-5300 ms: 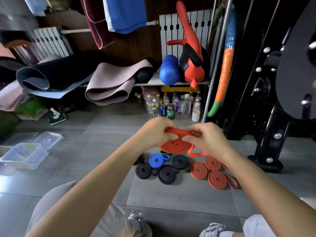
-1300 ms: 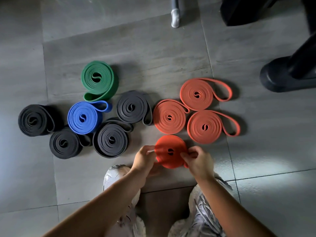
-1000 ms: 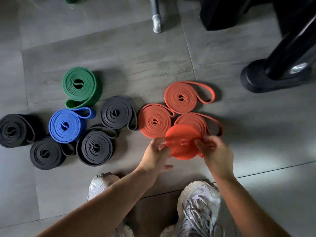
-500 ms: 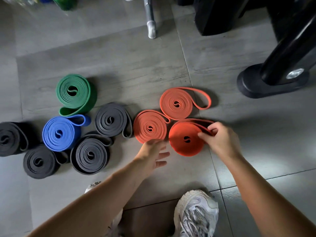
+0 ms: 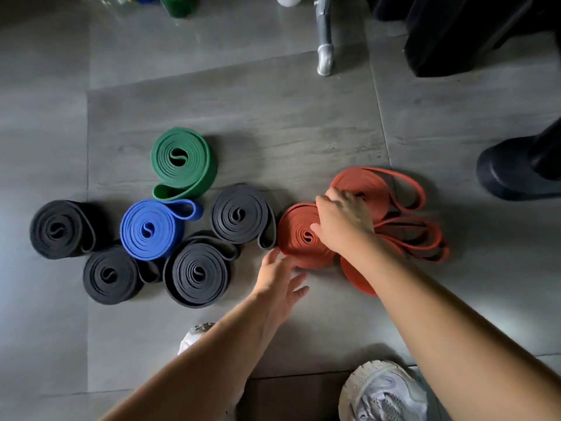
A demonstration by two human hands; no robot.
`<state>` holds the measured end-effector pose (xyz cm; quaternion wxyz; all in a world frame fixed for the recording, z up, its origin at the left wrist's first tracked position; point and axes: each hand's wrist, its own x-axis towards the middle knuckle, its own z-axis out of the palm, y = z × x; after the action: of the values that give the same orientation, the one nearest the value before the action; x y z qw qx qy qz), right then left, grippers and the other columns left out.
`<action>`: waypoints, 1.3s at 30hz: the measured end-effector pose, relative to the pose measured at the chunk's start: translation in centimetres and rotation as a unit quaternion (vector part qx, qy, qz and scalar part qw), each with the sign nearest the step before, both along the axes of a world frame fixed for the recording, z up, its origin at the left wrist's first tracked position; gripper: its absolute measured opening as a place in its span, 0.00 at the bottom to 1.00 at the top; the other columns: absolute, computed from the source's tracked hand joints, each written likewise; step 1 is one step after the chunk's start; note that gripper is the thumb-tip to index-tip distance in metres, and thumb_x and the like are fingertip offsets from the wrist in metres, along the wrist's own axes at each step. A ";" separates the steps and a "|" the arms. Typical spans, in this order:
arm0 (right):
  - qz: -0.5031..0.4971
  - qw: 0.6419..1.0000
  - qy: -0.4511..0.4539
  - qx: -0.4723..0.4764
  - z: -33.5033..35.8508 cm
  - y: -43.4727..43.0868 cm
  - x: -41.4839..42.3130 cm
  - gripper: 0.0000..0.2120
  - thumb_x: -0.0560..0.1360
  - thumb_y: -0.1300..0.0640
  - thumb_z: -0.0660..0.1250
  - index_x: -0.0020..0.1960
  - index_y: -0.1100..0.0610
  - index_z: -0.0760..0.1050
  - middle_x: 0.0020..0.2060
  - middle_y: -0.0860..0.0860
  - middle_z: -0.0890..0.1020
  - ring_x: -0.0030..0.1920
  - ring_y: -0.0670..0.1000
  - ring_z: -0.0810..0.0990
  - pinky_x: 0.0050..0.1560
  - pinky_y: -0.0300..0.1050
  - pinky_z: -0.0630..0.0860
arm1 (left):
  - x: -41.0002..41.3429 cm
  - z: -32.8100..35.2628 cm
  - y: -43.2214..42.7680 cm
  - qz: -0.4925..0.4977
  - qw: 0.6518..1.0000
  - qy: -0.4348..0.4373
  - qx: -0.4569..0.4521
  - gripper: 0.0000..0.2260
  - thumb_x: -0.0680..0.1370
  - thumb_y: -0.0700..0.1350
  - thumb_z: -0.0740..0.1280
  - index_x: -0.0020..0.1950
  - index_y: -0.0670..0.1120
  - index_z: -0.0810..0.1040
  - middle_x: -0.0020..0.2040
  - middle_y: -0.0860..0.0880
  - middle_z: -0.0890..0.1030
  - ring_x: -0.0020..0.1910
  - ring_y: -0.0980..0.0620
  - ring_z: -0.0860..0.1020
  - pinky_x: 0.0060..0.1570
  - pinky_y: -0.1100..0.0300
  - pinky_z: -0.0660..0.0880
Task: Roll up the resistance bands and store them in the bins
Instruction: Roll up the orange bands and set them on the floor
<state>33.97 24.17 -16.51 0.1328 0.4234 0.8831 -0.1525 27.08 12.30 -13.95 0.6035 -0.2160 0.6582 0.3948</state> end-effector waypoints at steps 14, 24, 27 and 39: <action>-0.040 0.996 0.069 -0.031 1.9 -1.3 -0.9 0.15 0.73 0.46 0.67 0.56 0.53 0.76 0.54 0.52 0.75 0.55 0.55 0.77 0.54 0.48 0.69 | 0.2 3.1 -1.7 0.105 0.987 -0.118 0.019 0.07 0.76 0.32 0.55 0.49 0.37 0.71 0.42 0.40 0.72 0.39 0.43 0.76 0.52 0.51 0.74; -0.345 0.911 0.208 -0.088 3.2 -1.6 10.9 0.13 0.69 0.57 0.74 0.52 0.60 0.81 0.49 0.56 0.83 0.51 0.56 0.80 0.51 0.38 0.68 | 4.7 5.1 0.7 -0.069 0.993 -0.086 0.053 0.17 0.74 0.32 0.57 0.39 0.46 0.82 0.35 0.46 0.74 0.34 0.46 0.77 0.36 0.58 0.72; -0.378 0.900 0.207 -0.067 1.9 -2.7 12.5 0.13 0.69 0.57 0.74 0.52 0.60 0.81 0.51 0.56 0.83 0.52 0.56 0.80 0.52 0.42 0.69 | 5.9 4.6 1.1 -0.085 0.992 -0.095 0.024 0.16 0.75 0.33 0.57 0.56 0.47 0.78 0.40 0.45 0.74 0.36 0.46 0.76 0.36 0.59 0.72; -0.382 0.903 0.195 -0.021 1.2 -0.9 13.1 0.16 0.70 0.53 0.72 0.55 0.58 0.79 0.51 0.58 0.81 0.54 0.60 0.77 0.55 0.52 0.72 | 4.1 1.8 3.6 -0.208 0.977 0.035 -0.010 0.04 0.77 0.41 0.61 0.48 0.49 0.74 0.44 0.50 0.74 0.47 0.49 0.74 0.46 0.56 0.69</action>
<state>47.04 23.25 -15.28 -0.1016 0.6871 0.6586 -0.2896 31.17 15.88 -12.12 0.6467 -0.0664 0.7134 0.2616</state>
